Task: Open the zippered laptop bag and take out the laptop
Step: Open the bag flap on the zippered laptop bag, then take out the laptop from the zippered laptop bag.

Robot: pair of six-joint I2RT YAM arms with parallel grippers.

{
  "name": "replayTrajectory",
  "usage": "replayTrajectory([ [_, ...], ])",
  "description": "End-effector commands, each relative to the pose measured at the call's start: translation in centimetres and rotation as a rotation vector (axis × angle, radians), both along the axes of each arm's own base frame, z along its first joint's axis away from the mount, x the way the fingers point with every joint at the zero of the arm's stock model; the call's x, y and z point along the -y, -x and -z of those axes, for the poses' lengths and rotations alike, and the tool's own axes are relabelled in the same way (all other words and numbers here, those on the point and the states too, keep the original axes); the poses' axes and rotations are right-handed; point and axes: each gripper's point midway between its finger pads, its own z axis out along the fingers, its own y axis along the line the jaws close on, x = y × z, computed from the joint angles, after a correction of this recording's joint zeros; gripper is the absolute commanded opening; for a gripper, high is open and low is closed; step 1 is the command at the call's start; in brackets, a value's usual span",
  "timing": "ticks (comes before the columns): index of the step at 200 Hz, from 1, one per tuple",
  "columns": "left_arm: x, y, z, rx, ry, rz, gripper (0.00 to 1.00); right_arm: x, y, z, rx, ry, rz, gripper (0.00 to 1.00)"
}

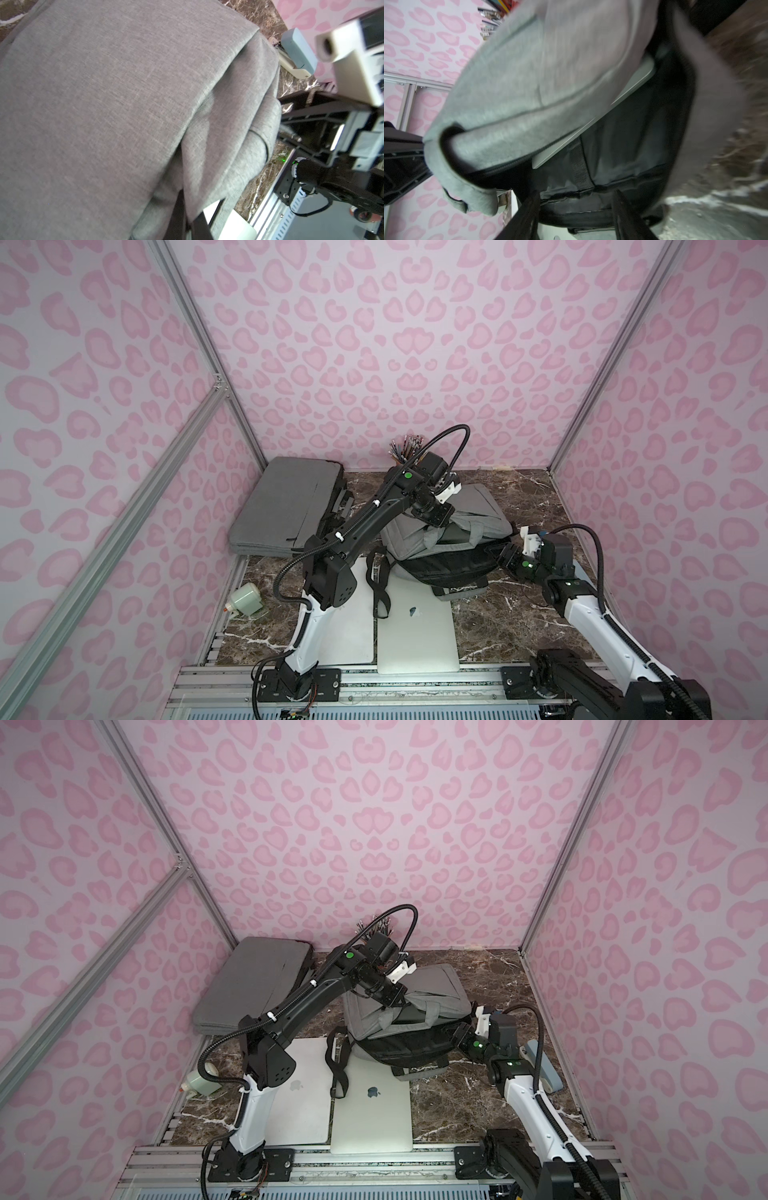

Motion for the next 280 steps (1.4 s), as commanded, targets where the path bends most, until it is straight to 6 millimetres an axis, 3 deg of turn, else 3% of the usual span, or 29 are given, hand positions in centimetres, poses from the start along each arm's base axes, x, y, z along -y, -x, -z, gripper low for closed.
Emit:
replayTrajectory([
  [1,1.9,-0.1,-2.3,-0.029,0.127,-0.025,0.01,-1.4,-1.5,-1.2,0.033,-0.12,0.064,0.58],
  [50,3.3,-0.3,-3.8,-0.079,0.226,-0.07,0.01,-4.2,-2.8,-0.4,0.0,-0.229,0.139,0.58],
  [72,3.4,-0.5,-4.2,-0.078,0.239,-0.075,0.01,-4.7,-3.1,0.9,-0.049,-0.269,0.189,0.56],
  [89,3.4,-0.4,-4.3,-0.086,0.246,-0.072,0.01,-5.4,-3.3,0.7,-0.022,-0.352,0.206,0.54],
  [145,3.8,0.0,-4.9,-0.105,0.279,-0.056,0.01,-7.5,-4.8,2.3,-0.06,-0.33,0.184,0.51],
  [182,3.8,-0.1,-5.1,-0.105,0.285,-0.061,0.01,-7.7,-5.2,4.6,-0.131,-0.282,0.21,0.48],
  [227,3.6,-0.3,-5.4,-0.106,0.295,-0.065,0.01,-6.9,-5.0,5.2,-0.137,-0.196,0.244,0.48],
  [280,3.8,-0.2,-6.0,-0.118,0.322,-0.066,0.01,-8.5,-5.8,6.0,-0.158,-0.233,0.207,0.46],
])
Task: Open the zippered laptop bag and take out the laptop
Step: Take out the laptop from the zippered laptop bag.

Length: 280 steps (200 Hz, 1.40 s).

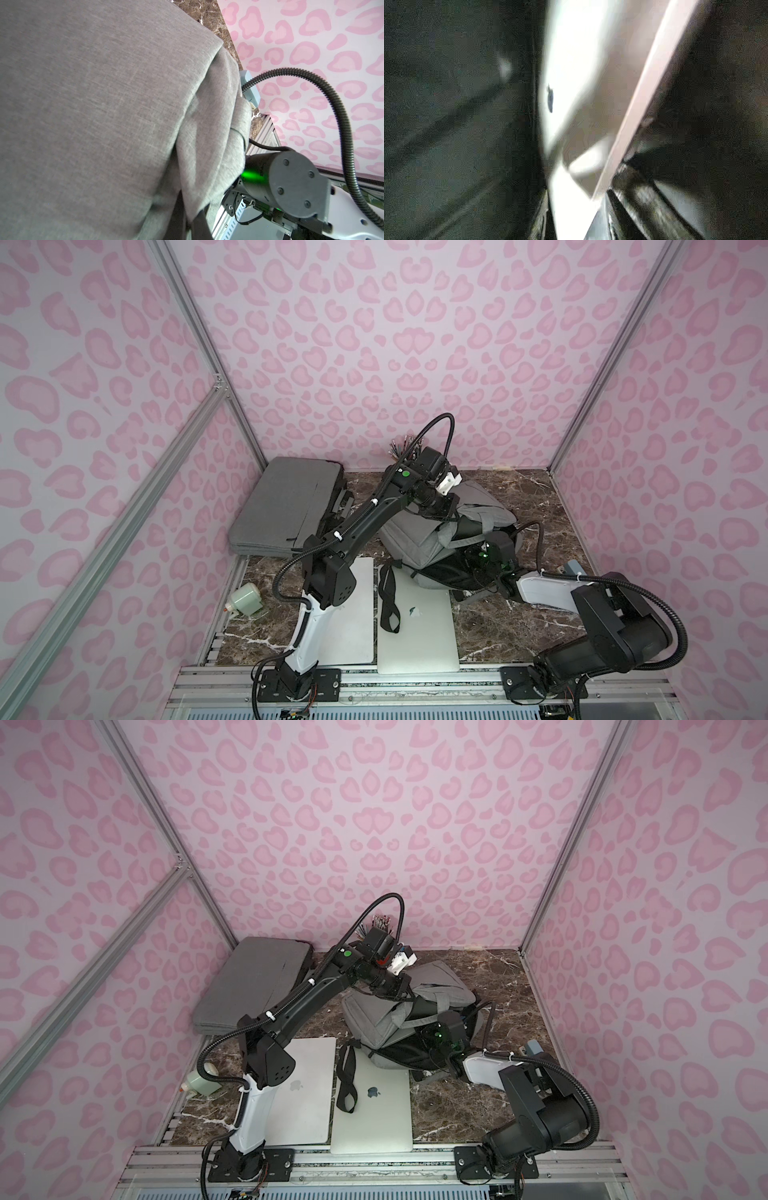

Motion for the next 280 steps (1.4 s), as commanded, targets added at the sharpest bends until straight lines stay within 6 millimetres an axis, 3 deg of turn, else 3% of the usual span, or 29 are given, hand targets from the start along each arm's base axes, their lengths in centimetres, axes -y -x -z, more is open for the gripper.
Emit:
replayTrajectory([
  [1,1.5,-0.4,-3.7,0.063,0.136,0.028,0.01,-0.3,-0.3,0.3,0.007,-0.015,-0.002,0.46],
  [36,2.2,-0.1,-3.6,0.023,0.168,0.039,0.01,-1.7,-1.3,-2.4,0.148,-0.158,-0.026,0.4],
  [117,2.5,1.2,-3.6,-0.014,0.188,0.069,0.01,-2.8,-3.0,-4.7,0.23,-0.279,-0.008,0.33],
  [180,3.0,2.6,-4.2,-0.021,0.209,0.104,0.01,-2.7,-3.5,-1.7,0.16,-0.206,0.047,0.32],
  [196,3.0,2.7,-4.2,-0.025,0.211,0.111,0.0,-3.0,-3.7,-2.0,0.189,-0.229,0.034,0.23],
  [247,1.2,0.8,-1.6,-0.017,0.14,0.05,0.0,-2.5,-2.9,-3.5,0.258,-0.167,-0.016,0.0],
  [268,0.4,-0.3,-0.7,-0.005,0.111,0.018,0.0,-1.9,-2.3,-4.2,0.277,-0.132,-0.024,0.0],
  [280,-0.3,-1.0,-0.1,0.001,0.087,-0.004,0.06,-1.5,-1.8,-4.7,0.293,-0.12,-0.032,0.0],
])
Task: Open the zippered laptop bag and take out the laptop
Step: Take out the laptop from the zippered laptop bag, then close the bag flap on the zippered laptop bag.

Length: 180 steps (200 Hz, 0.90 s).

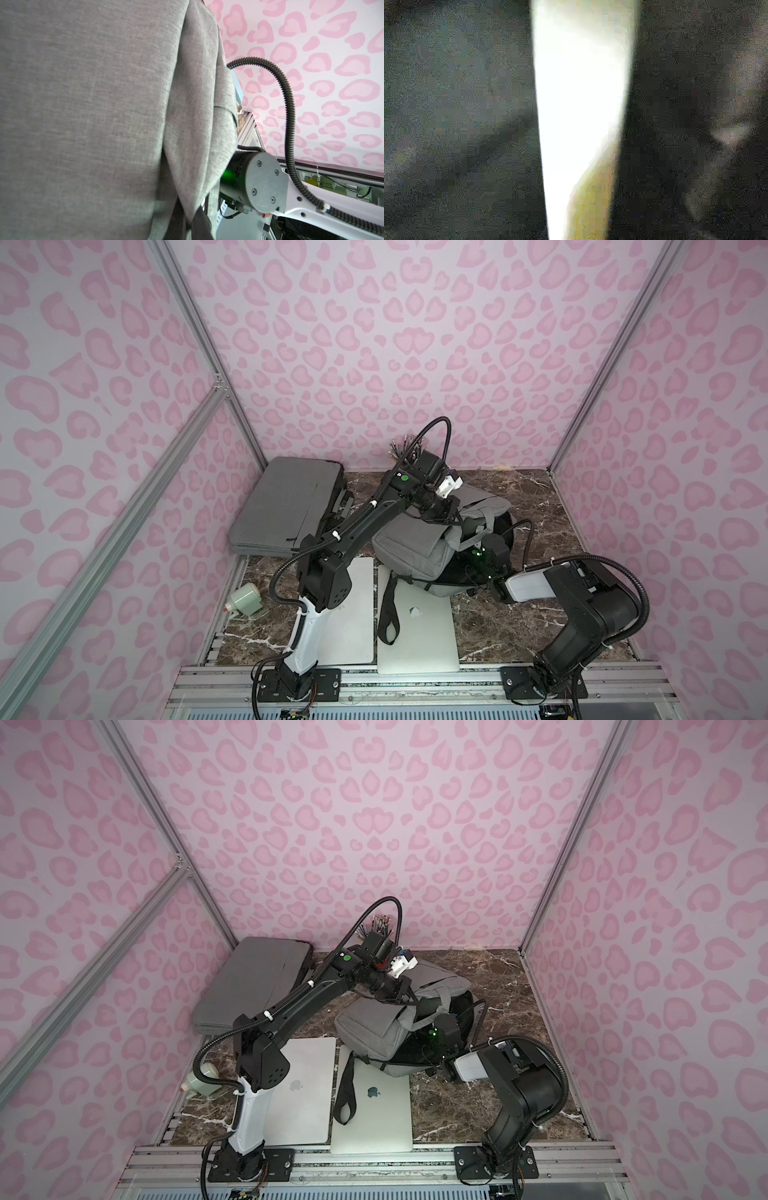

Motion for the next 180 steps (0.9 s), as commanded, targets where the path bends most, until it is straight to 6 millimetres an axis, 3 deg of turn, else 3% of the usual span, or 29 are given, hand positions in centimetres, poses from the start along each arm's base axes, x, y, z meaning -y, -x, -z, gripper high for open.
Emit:
replayTrajectory([
  [1,-0.6,-1.7,-0.4,0.066,0.011,-0.02,0.06,0.4,0.0,-2.9,0.133,0.026,-0.016,0.0],
  [61,-0.9,-2.9,1.8,0.043,-0.019,-0.056,0.08,3.6,2.3,-5.5,0.173,0.083,-0.027,0.0],
  [112,-0.2,-3.7,3.0,0.014,-0.008,-0.086,0.09,7.2,4.4,-5.4,0.082,0.178,-0.114,0.0],
  [144,0.2,-4.0,3.2,0.01,-0.004,-0.119,0.11,10.1,5.9,-5.5,0.04,0.238,-0.169,0.0],
  [180,0.5,-4.6,4.2,0.01,-0.028,-0.138,0.11,13.5,7.2,-7.3,0.055,0.296,-0.14,0.0],
])
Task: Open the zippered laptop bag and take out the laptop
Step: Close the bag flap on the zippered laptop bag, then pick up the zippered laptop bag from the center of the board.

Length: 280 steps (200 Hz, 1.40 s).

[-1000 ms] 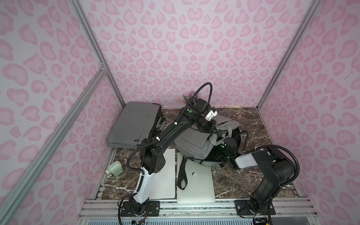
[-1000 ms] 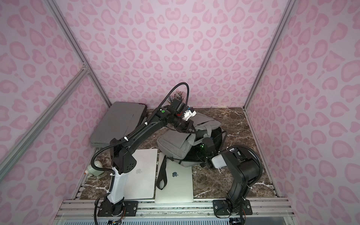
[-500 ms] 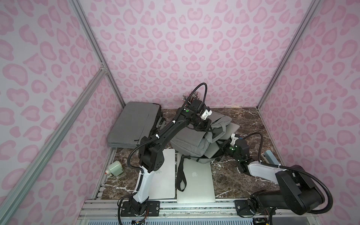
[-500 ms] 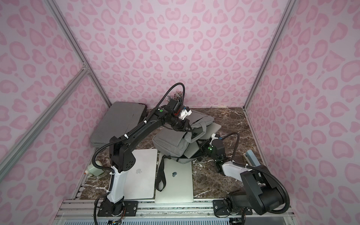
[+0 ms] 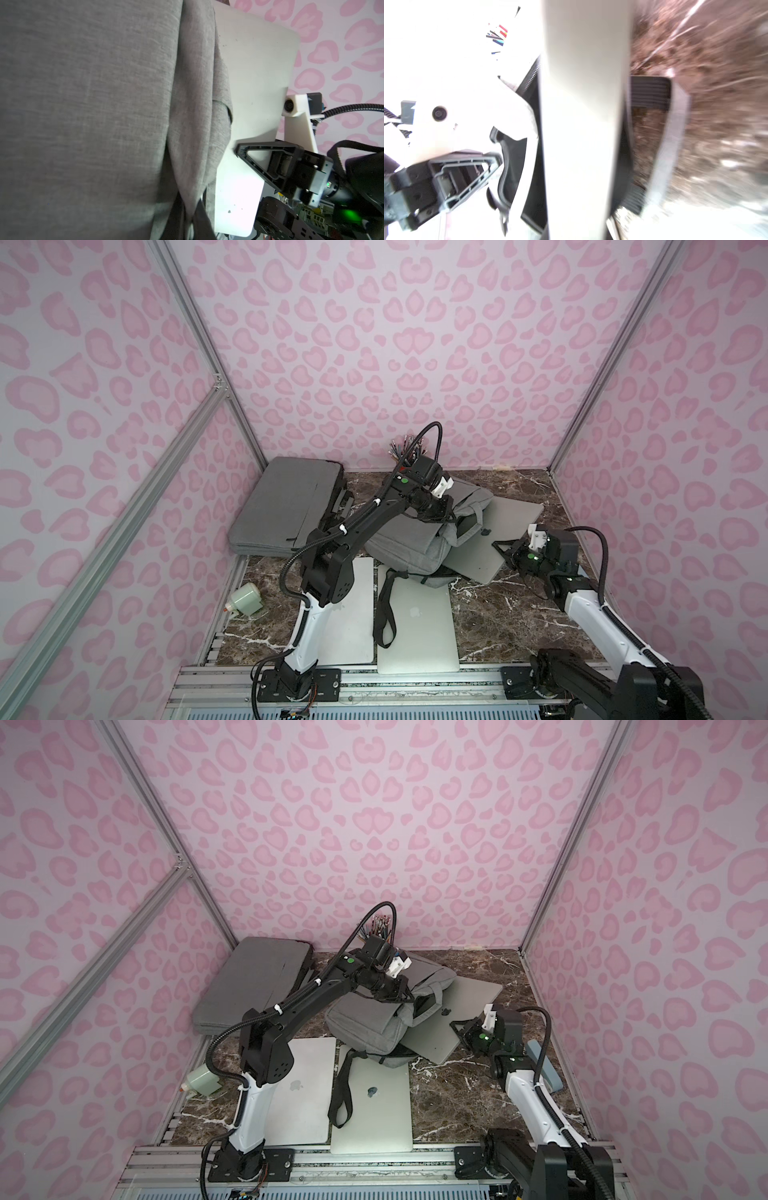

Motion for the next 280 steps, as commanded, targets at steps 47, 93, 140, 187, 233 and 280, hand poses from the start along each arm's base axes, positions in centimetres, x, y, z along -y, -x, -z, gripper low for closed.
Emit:
replayTrajectory([
  [47,1.6,-1.2,2.1,0.005,-0.004,-0.008,0.11,3.2,1.8,-4.1,0.125,0.091,-0.045,0.0],
  [93,1.8,0.2,1.9,0.008,-0.009,0.078,0.32,6.3,1.7,-5.5,0.124,0.186,0.017,0.0],
  [140,-2.6,-0.9,0.5,0.132,-0.141,0.072,0.54,7.5,1.7,-5.8,0.12,0.223,0.022,0.0],
  [187,-13.3,-4.6,1.6,0.199,-0.362,-0.125,0.57,8.1,1.5,-6.0,0.122,0.26,0.028,0.0],
  [233,-21.1,-6.6,4.2,0.139,-0.358,-0.331,0.62,7.4,1.3,-5.1,0.14,0.207,0.001,0.0],
  [280,-23.1,-7.6,7.7,0.046,-0.296,-0.389,0.63,6.4,1.8,-4.0,0.138,0.156,-0.032,0.0],
])
